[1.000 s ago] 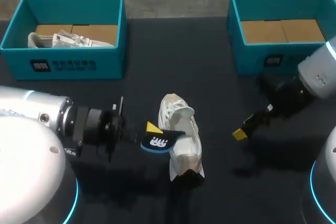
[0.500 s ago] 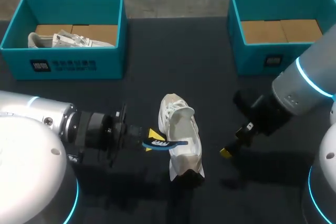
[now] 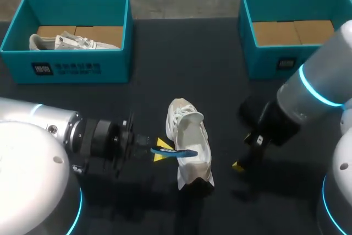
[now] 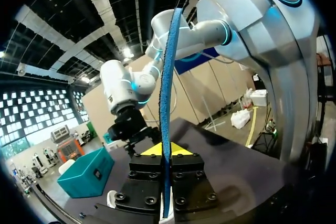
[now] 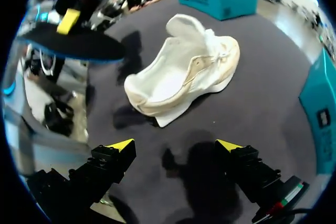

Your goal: Take the shoe out of the shoebox, open the shoe tongue, remove and reinsert the insole, then place the shoe into the shoebox

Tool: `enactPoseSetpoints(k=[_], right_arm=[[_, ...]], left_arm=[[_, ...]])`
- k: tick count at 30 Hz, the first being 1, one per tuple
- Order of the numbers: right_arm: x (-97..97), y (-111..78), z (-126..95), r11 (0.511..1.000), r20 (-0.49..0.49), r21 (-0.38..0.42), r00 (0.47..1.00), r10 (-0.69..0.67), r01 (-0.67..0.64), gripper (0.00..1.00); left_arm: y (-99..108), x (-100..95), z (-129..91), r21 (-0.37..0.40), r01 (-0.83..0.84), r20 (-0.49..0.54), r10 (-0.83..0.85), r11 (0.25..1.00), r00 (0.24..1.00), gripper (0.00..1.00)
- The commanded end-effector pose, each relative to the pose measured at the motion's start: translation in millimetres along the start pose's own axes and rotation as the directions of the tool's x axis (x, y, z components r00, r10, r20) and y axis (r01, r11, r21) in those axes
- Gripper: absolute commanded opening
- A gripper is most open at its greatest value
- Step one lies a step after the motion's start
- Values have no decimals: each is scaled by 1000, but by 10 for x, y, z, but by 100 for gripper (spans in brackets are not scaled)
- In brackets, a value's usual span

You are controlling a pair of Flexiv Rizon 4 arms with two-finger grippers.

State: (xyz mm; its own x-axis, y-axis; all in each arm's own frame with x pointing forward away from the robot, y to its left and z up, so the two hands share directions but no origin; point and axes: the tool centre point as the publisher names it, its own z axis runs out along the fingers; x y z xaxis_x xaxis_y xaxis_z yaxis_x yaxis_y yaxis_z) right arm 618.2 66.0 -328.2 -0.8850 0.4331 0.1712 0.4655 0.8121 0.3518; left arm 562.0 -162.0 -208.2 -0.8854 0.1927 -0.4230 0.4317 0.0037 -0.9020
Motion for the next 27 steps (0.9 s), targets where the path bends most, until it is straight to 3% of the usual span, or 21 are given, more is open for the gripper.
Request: enactPoseSetpoints(k=[1, 9, 27], right_arm=[[17, 128, 189, 995, 36, 66, 996, -82, 80, 100], [33, 122, 320, 983, 33, 76, 985, -171, 168, 100], [90, 108, 474, 965, 1, 113, 971, -239, 237, 100]], left_arm=[[-51, 132, -25, 4, -14, 23, 14, 1000, 1000, 0], [-101, 265, 25, 31, -5, 28, 4, 1000, 1000, 0], [-12, 286, 63, 38, -33, 109, 29, 999, 994, 0]])
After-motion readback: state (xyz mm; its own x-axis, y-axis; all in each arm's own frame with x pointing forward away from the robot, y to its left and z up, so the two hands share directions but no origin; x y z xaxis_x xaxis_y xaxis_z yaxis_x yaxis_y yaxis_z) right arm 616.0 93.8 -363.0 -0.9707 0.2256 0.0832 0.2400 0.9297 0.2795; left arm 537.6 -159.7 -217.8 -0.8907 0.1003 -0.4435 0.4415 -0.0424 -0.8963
